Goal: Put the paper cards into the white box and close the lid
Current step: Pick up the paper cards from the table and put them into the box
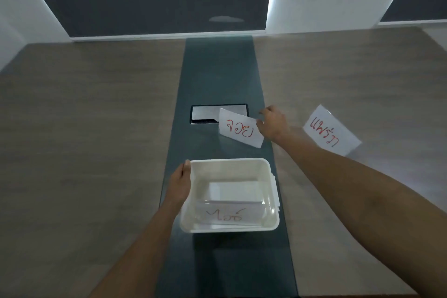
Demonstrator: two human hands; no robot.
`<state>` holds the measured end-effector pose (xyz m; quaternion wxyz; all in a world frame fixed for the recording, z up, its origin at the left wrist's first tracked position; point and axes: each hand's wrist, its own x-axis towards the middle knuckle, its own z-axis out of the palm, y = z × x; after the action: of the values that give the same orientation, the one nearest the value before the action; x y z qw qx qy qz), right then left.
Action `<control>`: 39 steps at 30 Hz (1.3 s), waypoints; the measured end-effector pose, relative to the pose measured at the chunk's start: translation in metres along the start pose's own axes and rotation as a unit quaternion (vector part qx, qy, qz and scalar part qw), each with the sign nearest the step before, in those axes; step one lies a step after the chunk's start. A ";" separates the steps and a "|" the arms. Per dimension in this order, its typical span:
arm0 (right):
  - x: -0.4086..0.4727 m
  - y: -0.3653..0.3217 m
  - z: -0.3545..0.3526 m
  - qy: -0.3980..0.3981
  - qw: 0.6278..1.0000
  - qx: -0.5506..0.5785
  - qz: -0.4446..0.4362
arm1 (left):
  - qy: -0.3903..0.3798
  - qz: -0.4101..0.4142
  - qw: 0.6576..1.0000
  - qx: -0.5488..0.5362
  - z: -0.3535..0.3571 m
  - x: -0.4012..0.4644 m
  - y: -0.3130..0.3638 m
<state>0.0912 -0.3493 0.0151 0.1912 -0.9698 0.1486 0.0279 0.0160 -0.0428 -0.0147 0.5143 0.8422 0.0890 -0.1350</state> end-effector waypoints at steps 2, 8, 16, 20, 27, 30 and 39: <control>0.011 -0.004 0.006 -0.045 0.998 -0.034 0.001 | 0.007 0.004 1.000 -0.002 0.002 0.005 -0.004; 0.016 0.008 0.038 -0.118 0.993 -0.025 0.019 | 0.000 0.018 1.000 -0.013 0.005 0.006 -0.008; 0.013 0.002 0.022 -0.063 0.998 0.013 0.017 | -0.003 0.037 0.999 -0.010 0.005 0.009 -0.010; 0.009 -0.014 -0.029 -0.016 0.999 0.033 -0.027 | -0.007 0.027 0.999 -0.025 0.004 0.004 -0.003; -0.041 -0.044 -0.104 0.001 0.991 0.058 -0.120 | -0.034 0.016 0.998 -0.045 -0.003 -0.007 0.005; -0.071 -0.050 -0.108 -0.014 0.989 0.049 -0.138 | -0.053 0.003 0.997 -0.064 -0.007 -0.010 0.008; -0.140 -0.040 -0.084 -0.098 0.985 -0.005 -0.139 | -0.107 -0.043 0.988 -0.101 -0.014 -0.011 0.006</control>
<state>-0.0305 -0.3072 0.1233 0.2018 -0.9746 -0.0077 0.0965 0.0096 -0.0333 0.0001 0.5969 0.7621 0.0832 -0.2367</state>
